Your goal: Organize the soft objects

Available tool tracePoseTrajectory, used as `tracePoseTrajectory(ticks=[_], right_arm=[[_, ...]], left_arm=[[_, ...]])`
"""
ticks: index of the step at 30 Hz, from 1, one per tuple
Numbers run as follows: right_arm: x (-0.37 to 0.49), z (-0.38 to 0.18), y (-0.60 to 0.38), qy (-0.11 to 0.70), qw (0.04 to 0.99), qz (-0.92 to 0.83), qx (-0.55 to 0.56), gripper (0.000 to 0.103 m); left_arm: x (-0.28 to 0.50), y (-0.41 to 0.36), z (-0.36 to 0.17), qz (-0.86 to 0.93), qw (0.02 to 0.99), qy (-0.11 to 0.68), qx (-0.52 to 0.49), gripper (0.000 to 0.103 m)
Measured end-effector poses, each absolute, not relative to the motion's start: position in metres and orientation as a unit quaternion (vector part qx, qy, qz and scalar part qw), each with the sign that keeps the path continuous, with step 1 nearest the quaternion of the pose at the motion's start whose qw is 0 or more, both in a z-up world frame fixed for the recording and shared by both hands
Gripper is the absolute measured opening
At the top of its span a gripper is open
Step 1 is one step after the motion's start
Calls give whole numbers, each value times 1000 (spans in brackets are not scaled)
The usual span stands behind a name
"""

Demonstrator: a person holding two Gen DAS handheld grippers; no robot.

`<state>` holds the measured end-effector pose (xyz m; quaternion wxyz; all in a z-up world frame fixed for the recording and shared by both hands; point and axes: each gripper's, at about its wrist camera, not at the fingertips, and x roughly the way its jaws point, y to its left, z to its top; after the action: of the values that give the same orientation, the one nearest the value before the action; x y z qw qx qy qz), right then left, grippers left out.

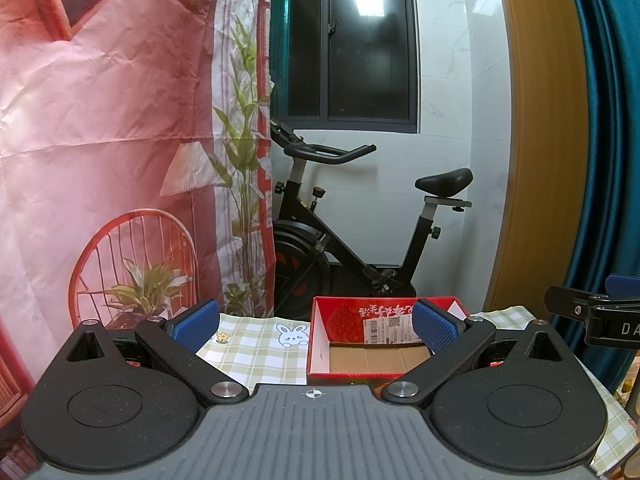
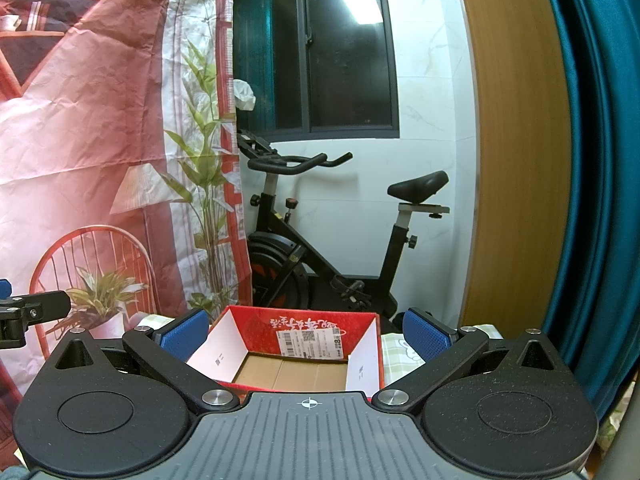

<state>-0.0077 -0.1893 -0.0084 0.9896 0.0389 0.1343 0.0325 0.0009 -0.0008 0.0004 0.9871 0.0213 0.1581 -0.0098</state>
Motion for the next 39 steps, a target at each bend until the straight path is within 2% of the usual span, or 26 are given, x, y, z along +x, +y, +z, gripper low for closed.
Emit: tracePoseTrajectory(ticks=[39], right_arm=[[-7, -9, -189, 135, 990, 32, 39, 103]], left_arm=[[2, 2, 1, -11, 987, 160, 20, 103]])
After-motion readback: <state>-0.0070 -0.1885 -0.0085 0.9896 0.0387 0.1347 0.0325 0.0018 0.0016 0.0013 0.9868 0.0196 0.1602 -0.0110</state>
